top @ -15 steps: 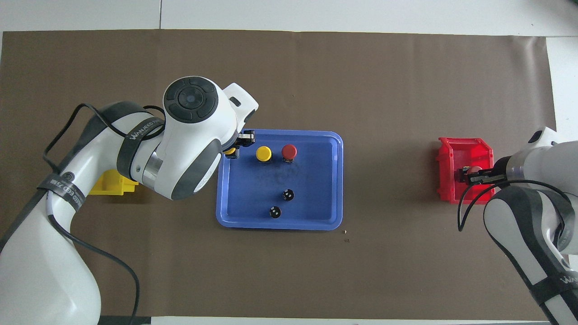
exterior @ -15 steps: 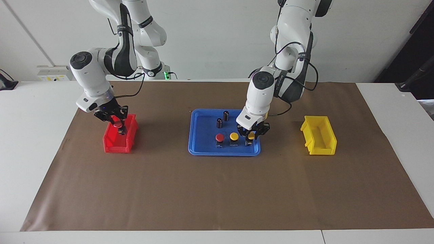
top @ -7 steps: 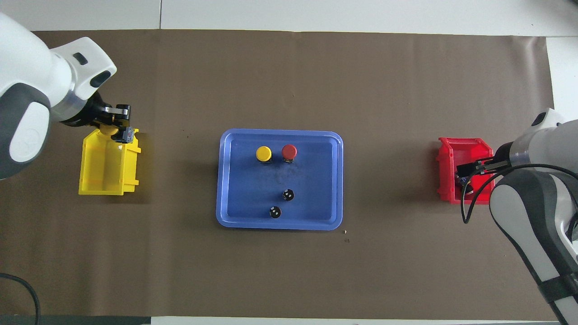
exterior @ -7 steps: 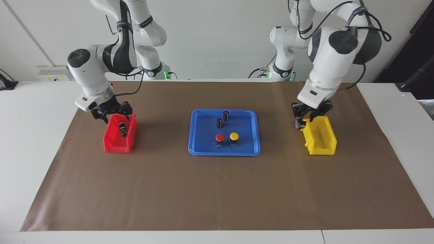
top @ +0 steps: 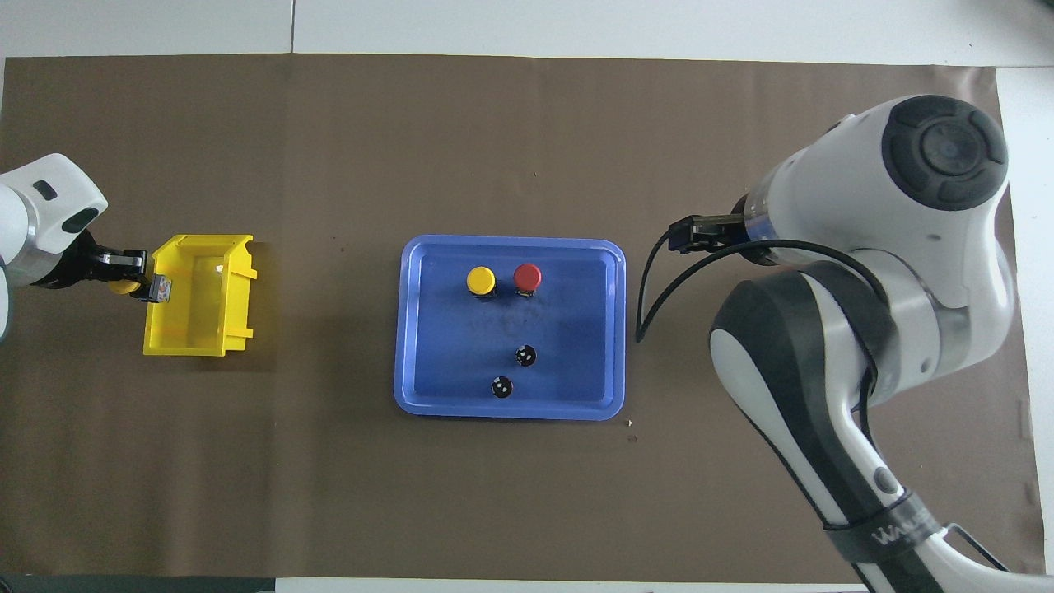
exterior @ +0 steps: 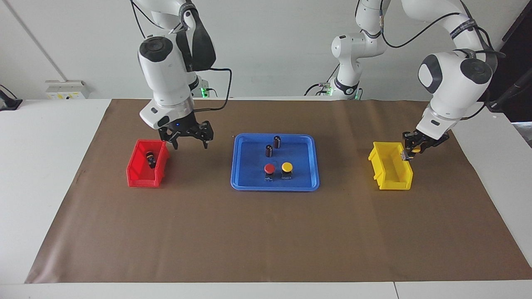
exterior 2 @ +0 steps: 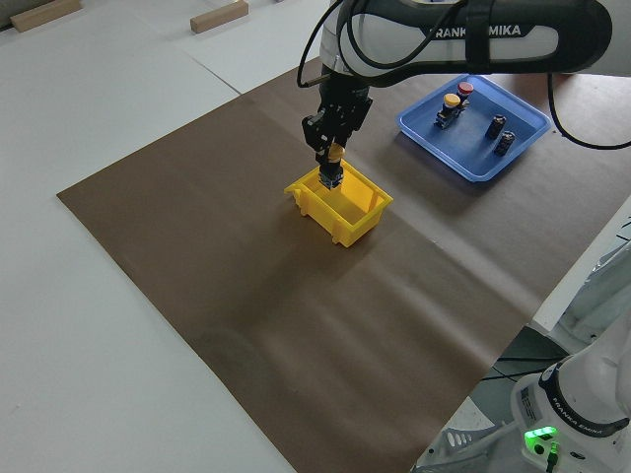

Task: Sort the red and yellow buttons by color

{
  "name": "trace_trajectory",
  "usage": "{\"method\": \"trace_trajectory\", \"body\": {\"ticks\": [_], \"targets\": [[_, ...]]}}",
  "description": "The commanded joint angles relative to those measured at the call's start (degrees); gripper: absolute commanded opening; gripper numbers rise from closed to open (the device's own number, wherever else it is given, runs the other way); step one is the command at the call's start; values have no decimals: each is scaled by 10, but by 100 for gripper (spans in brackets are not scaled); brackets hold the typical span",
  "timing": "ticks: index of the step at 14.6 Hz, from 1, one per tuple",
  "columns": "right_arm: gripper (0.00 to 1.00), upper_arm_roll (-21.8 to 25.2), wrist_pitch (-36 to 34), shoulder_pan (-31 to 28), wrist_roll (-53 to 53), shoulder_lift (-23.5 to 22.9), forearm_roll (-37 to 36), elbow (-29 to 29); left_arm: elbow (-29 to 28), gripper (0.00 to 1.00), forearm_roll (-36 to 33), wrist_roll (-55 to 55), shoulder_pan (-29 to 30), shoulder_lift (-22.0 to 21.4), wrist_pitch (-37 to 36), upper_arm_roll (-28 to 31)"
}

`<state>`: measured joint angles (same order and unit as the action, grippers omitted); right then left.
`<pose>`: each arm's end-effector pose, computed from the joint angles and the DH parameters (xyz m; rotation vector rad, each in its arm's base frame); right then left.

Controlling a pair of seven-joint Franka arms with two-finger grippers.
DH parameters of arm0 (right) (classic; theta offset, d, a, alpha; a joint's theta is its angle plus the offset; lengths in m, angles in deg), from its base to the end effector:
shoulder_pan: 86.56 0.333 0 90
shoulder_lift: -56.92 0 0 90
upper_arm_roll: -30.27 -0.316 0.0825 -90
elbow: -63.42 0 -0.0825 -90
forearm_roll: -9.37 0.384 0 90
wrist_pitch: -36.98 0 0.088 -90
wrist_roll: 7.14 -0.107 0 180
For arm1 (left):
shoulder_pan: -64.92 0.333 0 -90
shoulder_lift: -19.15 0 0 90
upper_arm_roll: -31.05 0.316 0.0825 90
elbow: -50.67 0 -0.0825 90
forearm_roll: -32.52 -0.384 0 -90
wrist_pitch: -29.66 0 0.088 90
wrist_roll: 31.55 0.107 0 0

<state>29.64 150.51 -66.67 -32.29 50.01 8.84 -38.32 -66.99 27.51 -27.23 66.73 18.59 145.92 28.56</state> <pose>0.5687 0.2120 0.4930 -3.1104 0.1208 -0.1267 0.5454 -0.0015 0.4402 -3.0573 0.1937 0.0263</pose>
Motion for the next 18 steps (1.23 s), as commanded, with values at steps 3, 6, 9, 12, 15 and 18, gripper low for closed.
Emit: {"method": "trace_trajectory", "body": {"ticks": [3, 6, 9, 12, 15, 18], "targets": [[100, 5, 14, 100, -154, -161, -5, 152, -70, 1, -7, -6, -6, -34, 27, -6], [100, 4, 32, 117, -167, -174, -26, 146, -104, 1, -7, -5, -5, -30, 83, -6], [98, 4, 45, 132, -169, -187, -26, 139, -130, 1, -5, -12, -5, -13, 130, -7], [92, 3, 71, 133, -168, -184, -26, 103, -155, 16, -5, -5, -4, -8, 162, -7], [83, 3, 96, 134, -168, -183, -26, 81, -145, 79, -5, -15, -6, -3, 156, -8], [79, 3, 131, 135, -168, -188, -26, 62, -81, 84, -5, -14, -6, -8, 77, -9]]}}
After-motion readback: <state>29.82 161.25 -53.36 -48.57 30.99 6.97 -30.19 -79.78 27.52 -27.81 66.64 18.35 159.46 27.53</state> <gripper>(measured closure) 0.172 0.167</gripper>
